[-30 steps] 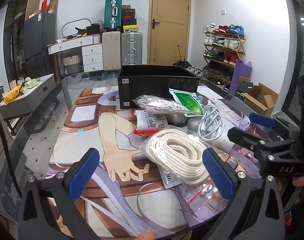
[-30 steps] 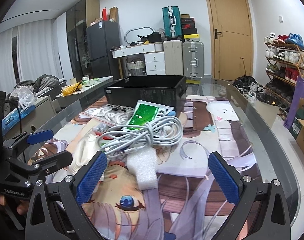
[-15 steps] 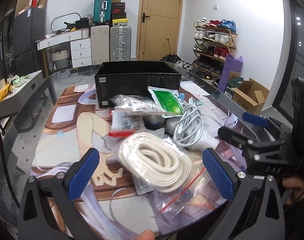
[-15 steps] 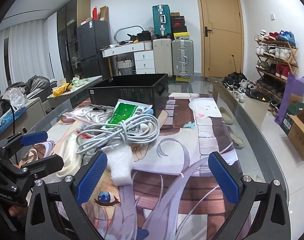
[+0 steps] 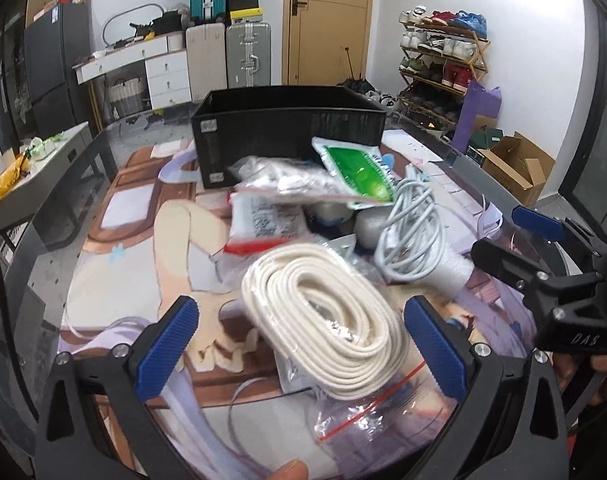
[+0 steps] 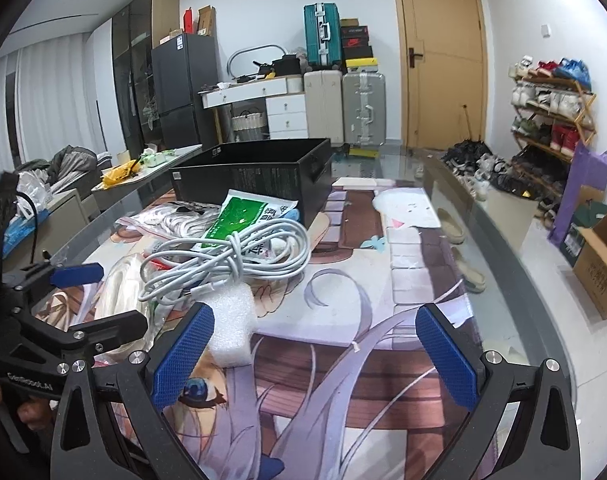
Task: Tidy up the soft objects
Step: 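Grasp the bagged rope coil with left tool while right tool grasps foam block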
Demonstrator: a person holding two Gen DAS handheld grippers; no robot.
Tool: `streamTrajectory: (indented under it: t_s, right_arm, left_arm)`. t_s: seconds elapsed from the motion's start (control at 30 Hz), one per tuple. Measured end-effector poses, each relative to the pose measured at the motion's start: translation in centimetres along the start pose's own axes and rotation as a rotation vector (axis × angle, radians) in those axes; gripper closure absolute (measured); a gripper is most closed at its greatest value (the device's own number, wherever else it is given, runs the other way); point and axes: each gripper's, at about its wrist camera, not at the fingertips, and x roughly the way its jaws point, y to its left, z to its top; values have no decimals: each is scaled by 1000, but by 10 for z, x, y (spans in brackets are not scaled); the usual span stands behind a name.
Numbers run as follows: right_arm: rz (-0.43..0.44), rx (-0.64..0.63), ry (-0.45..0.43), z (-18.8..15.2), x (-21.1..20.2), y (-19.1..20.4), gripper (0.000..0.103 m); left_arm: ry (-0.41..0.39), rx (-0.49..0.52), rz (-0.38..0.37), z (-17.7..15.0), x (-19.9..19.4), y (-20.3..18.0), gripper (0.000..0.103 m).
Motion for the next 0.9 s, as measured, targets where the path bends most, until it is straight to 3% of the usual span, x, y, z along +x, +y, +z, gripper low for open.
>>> streamTrajectory:
  t_s: [0.47,0.53,0.63,0.73,0.9]
  right_arm:
    - [58,-87,153,6,40,37,1]
    - [61,-103,162,7,46,42,6]
    - [60,-124,193,9,58,49,21]
    - [62,-133,197,10,60,53,24]
    - [48,-100,201,10,62,52,30]
  left_arm:
    - [38,-64,-72,-7,0,30,0]
    - [48,-67,-86,-8,1,31,0]
    - [49,-66,-101,-10,1,31,0]
    - [47,-68,-121,-11,1,33,3]
    - [21,-64,-164,-10,-2,33,18]
